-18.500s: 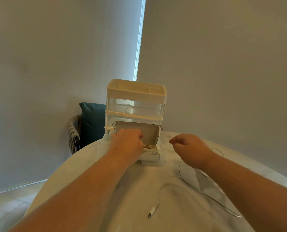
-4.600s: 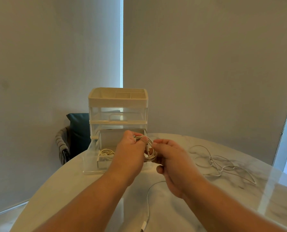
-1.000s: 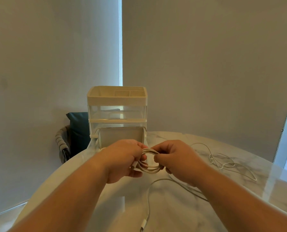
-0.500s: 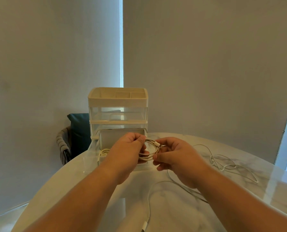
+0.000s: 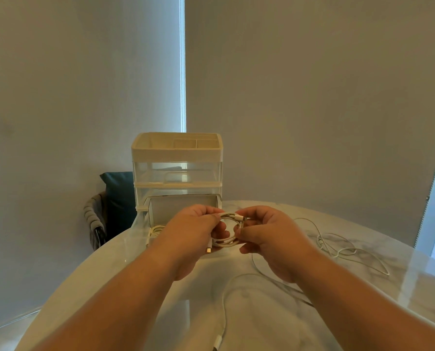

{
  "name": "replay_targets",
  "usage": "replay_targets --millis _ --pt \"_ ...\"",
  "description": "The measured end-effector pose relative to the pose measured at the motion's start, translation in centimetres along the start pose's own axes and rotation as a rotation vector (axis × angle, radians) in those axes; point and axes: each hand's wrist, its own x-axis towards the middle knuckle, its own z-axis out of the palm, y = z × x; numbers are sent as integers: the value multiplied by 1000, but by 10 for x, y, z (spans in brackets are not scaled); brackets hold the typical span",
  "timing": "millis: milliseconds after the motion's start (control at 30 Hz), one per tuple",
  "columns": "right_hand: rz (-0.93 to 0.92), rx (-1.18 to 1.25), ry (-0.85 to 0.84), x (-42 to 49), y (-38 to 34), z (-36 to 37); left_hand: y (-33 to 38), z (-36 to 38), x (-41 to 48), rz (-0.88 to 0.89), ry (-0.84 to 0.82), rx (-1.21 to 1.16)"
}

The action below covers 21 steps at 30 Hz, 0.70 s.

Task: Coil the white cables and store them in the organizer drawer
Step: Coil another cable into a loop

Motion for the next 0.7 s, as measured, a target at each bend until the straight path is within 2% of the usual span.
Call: replay_targets --millis 167,533,700 --pt "-30 -11 38 1 5 4 -1 4 1 -25 -4 47" --pt "-22 28 73 3 2 1 2 1 1 -114 24 -34" --pt "-16 -64 44 3 3 1 2 0 0 -151 26 -24"
